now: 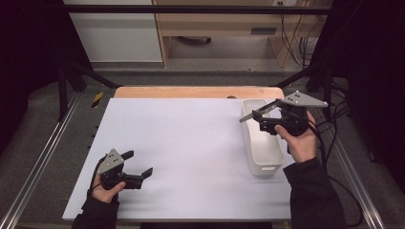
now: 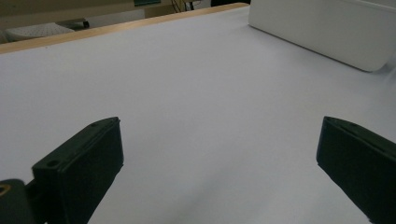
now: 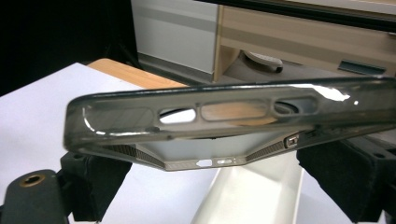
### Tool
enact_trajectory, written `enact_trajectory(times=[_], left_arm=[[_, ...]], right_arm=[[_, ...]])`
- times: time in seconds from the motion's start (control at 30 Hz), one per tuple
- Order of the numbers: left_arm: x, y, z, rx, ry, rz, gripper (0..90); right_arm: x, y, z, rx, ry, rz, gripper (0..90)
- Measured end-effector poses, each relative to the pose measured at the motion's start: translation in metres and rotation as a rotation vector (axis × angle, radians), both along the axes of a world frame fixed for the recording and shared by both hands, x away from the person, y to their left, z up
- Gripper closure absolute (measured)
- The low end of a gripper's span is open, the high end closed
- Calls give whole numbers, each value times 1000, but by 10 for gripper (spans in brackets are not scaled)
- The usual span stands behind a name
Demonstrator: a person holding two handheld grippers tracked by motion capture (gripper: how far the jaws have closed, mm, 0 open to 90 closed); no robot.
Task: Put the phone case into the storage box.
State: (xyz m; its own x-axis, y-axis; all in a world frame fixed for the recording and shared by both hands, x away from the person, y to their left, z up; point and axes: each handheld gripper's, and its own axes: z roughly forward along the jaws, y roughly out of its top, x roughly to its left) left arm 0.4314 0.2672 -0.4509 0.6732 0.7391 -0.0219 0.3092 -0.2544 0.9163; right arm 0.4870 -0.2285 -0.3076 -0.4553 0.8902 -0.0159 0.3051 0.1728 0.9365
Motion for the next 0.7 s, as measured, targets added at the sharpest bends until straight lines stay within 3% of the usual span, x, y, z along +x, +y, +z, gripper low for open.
enact_trajectory(times=[0.7], left_arm=[[1, -1, -2, 7, 5, -6, 1]], right_arm=[[34, -2, 1, -52, 55, -113, 116]])
